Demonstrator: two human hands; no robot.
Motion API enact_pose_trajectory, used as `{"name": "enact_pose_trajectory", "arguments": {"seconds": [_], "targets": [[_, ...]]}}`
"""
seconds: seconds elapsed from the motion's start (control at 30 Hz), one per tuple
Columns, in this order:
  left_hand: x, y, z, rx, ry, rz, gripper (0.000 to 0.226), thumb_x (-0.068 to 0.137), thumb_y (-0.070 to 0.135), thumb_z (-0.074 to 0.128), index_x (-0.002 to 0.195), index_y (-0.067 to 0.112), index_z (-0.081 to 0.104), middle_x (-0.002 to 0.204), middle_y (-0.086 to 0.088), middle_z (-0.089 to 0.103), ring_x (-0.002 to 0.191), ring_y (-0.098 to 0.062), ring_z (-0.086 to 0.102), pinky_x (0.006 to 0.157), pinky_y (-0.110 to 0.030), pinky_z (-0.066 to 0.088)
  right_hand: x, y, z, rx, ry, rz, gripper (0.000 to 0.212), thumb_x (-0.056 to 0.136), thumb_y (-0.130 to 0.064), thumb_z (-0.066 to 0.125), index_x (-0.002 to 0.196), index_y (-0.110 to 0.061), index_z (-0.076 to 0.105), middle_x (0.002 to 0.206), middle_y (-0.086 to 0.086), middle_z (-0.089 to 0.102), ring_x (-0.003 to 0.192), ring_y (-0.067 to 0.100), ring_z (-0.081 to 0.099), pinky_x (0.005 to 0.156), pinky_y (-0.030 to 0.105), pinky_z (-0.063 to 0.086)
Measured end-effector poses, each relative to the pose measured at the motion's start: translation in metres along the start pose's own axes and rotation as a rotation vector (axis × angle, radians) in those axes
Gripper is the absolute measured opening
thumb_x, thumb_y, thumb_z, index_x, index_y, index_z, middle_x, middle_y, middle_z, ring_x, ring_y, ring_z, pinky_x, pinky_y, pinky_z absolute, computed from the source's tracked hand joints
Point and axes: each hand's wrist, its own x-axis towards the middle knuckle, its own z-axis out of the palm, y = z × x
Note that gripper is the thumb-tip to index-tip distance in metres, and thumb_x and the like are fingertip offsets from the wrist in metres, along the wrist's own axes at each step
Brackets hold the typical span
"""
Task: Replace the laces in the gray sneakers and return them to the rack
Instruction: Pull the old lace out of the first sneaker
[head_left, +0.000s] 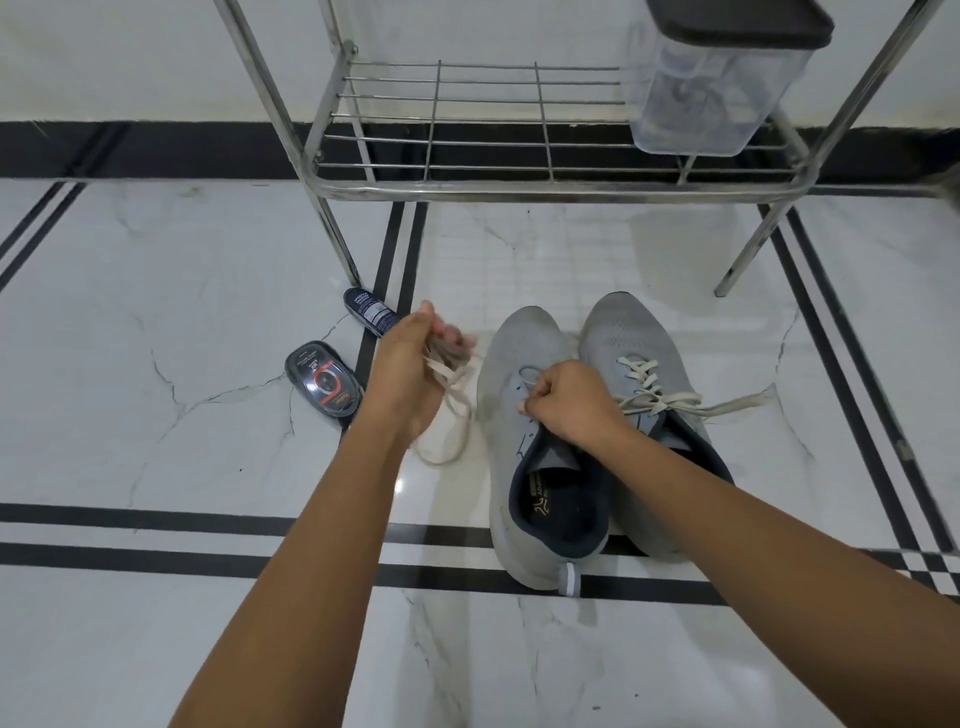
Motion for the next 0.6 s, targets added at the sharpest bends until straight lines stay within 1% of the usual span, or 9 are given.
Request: {"name": "enact_pose_trajectory", "arguments": {"seconds": [0.03, 0.07, 0.13, 0.23, 0.33, 0.4, 0.5, 0.53, 0.6], "targets": [[0.002, -0.005, -0.001, 0.045, 0.06, -0.055, 0.032, 0.099, 0.023, 0.041, 0.068, 0.015, 0.039, 0.053, 0.002, 0.045, 0.049, -0.012, 0.047, 0.055, -0.025, 0.04, 0.0, -0.001, 0.0, 0.0, -0.004, -0.001, 0.011, 0.081, -0.01, 0.067, 0.077, 0.0, 0.067, 0.078, 0.011, 0.064, 0.075, 0.017, 0.057, 0.068, 0.026, 0.045], [0.005, -0.011, -0.002, 0.305, 0.105, -0.043, 0.029, 0.097, 0.027, 0.046, 0.072, 0.014, 0.038, 0.054, 0.002, 0.041, 0.046, -0.012, 0.042, 0.049, -0.024, 0.037, -0.001, -0.002, 0.0, 0.001, -0.005, 0.0, 0.01, 0.081, -0.011, 0.068, 0.075, -0.003, 0.066, 0.076, 0.008, 0.063, 0.075, 0.016, 0.057, 0.067, 0.024, 0.043], [0.008, -0.025, -0.008, 0.897, 0.032, 0.054, 0.028, 0.089, 0.03, 0.06, 0.093, 0.015, 0.038, 0.066, 0.002, 0.042, 0.054, -0.014, 0.042, 0.045, -0.02, 0.038, -0.002, -0.003, 0.0, -0.021, -0.005, -0.013, 0.011, 0.081, -0.011, 0.067, 0.072, -0.005, 0.066, 0.075, 0.006, 0.062, 0.075, 0.016, 0.057, 0.067, 0.023, 0.042], [0.012, -0.04, -0.005, 1.208, -0.186, 0.046, 0.057, 0.082, 0.02, 0.07, 0.123, 0.017, 0.032, 0.079, -0.005, 0.053, 0.077, -0.027, 0.058, 0.068, -0.033, 0.047, -0.004, -0.004, 0.001, -0.053, 0.003, -0.035, 0.014, 0.082, -0.01, 0.065, 0.068, -0.006, 0.065, 0.071, 0.007, 0.062, 0.07, 0.017, 0.057, 0.066, 0.026, 0.044], [0.018, -0.046, 0.002, 1.699, -0.221, 0.2, 0.026, 0.093, 0.015, 0.05, 0.118, 0.009, 0.055, 0.105, -0.015, 0.058, 0.1, -0.034, 0.057, 0.081, -0.038, 0.044, -0.003, -0.003, 0.001, -0.028, 0.006, -0.015, 0.022, 0.081, -0.01, 0.066, 0.06, -0.01, 0.059, 0.063, 0.0, 0.056, 0.069, 0.015, 0.055, 0.063, 0.022, 0.039], [0.019, -0.042, 0.001, 1.574, -0.108, 0.342, 0.024, 0.093, 0.007, 0.043, 0.107, 0.009, 0.062, 0.105, -0.013, 0.059, 0.09, -0.03, 0.059, 0.076, -0.036, 0.047, -0.003, 0.0, 0.0, -0.018, 0.001, -0.005, 0.019, 0.081, -0.009, 0.067, 0.062, -0.009, 0.062, 0.065, 0.0, 0.057, 0.07, 0.013, 0.054, 0.063, 0.019, 0.038], [0.017, -0.02, 0.0, 0.909, 0.178, 0.315, 0.021, 0.091, 0.002, 0.044, 0.09, 0.012, 0.062, 0.08, 0.001, 0.06, 0.056, -0.013, 0.047, 0.056, -0.027, 0.041, -0.004, 0.003, -0.004, 0.028, 0.02, 0.005, 0.012, 0.082, -0.009, 0.068, 0.078, 0.002, 0.067, 0.071, 0.003, 0.058, 0.064, 0.011, 0.051, 0.056, 0.016, 0.034], [0.02, -0.014, -0.003, 0.849, 0.196, 0.281, 0.019, 0.092, 0.003, 0.043, 0.089, 0.013, 0.059, 0.078, 0.005, 0.057, 0.056, -0.011, 0.045, 0.055, -0.028, 0.04, -0.004, 0.004, -0.006, 0.034, 0.025, 0.006, 0.014, 0.082, -0.009, 0.068, 0.081, 0.005, 0.067, 0.072, 0.004, 0.058, 0.06, 0.008, 0.049, 0.052, 0.017, 0.033], [0.026, -0.013, -0.012, 0.998, 0.105, 0.181, 0.02, 0.092, 0.002, 0.042, 0.092, 0.01, 0.06, 0.088, 0.0, 0.057, 0.061, -0.015, 0.05, 0.06, -0.029, 0.044, -0.004, 0.004, -0.006, 0.024, 0.03, 0.003, 0.019, 0.082, -0.01, 0.068, 0.085, 0.009, 0.068, 0.075, 0.007, 0.061, 0.058, 0.006, 0.047, 0.05, 0.019, 0.034]]}}
